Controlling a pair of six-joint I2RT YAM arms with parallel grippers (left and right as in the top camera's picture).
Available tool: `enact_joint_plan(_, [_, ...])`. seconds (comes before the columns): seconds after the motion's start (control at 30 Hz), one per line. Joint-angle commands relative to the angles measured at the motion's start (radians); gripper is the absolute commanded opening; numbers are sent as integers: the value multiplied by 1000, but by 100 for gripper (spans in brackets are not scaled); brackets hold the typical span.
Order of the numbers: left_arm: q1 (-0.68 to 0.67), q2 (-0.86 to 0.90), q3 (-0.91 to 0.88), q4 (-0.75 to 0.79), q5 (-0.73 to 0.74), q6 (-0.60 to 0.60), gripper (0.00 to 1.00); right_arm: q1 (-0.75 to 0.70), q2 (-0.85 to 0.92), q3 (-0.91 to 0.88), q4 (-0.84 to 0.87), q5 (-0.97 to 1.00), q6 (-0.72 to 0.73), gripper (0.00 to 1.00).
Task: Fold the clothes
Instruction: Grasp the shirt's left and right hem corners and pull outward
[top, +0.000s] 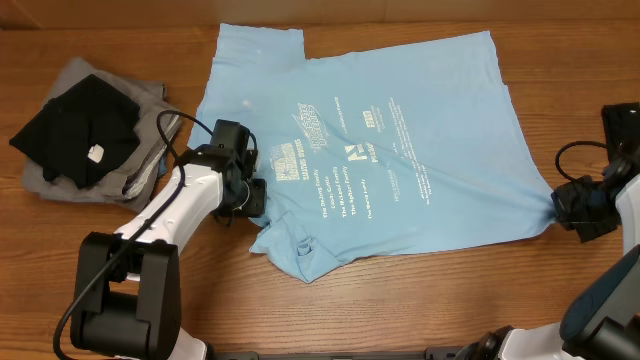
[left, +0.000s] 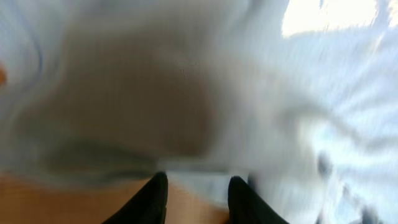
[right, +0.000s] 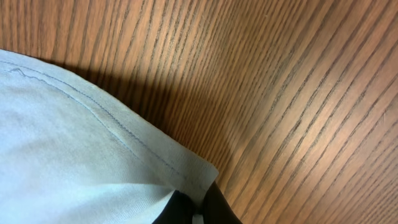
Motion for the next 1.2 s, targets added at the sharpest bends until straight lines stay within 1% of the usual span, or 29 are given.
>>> enact_joint_plan(0.0, [-1, -6, -48, 80, 19, -24, 35, -7, -18, 14, 3, 24, 16, 4])
enact_joint_plan(0.03, [-1, -4, -61, 104, 19, -24, 33, -7, -18, 14, 3, 24, 16, 4])
enact_joint_plan(0.07, [-1, 3, -76, 122, 19, -24, 27, -7, -18, 14, 3, 24, 16, 4])
enact_joint_plan(0.1, [0, 9, -85, 123, 18, -24, 19, -7, -18, 14, 3, 24, 16, 4])
enact_joint_plan(0.13, [1, 14, -92, 116, 8, -24, 6, -7, -18, 14, 3, 24, 16, 4])
enact_joint_plan(0.17, [4, 18, -94, 98, -13, -24, 4, -8, -18, 14, 3, 24, 16, 4])
enact_joint_plan(0.3, [48, 20, -81, -2, -176, -69, 4, -8, -18, 14, 16, 19, 16, 4])
enact_joint_plan(0.4, [115, 19, -45, -46, -226, -64, 4, -8, -18, 14, 19, 13, 16, 4])
enact_joint_plan(0.47, [163, 19, -7, -56, -233, -48, 4, -8, -18, 14, 18, 13, 16, 4])
enact_joint_plan(0.63, [241, 19, 91, -88, -198, -23, 4, -8, -18, 14, 18, 14, 16, 4])
enact_joint_plan(0.7, [256, 19, 120, -95, -101, 2, 4, -8, -18, 14, 18, 14, 16, 4])
enact_joint_plan(0.73, [258, 19, 129, -93, -28, 37, 7, -8, -18, 14, 18, 13, 16, 4])
enact_joint_plan(0.8, [258, 20, 128, -76, 50, 49, 19, -8, -18, 14, 14, 14, 16, 4])
enact_joint_plan(0.87, [257, 22, 120, -50, 78, 48, 24, -8, -18, 14, 14, 14, 16, 4])
enact_joint_plan(1.07, [235, 43, 55, 34, 129, 40, 26, -8, -18, 14, 15, 14, 16, 4])
enact_joint_plan(1.17, [232, 88, 32, 79, 161, 40, 28, -8, -18, 14, 19, 13, 16, 4])
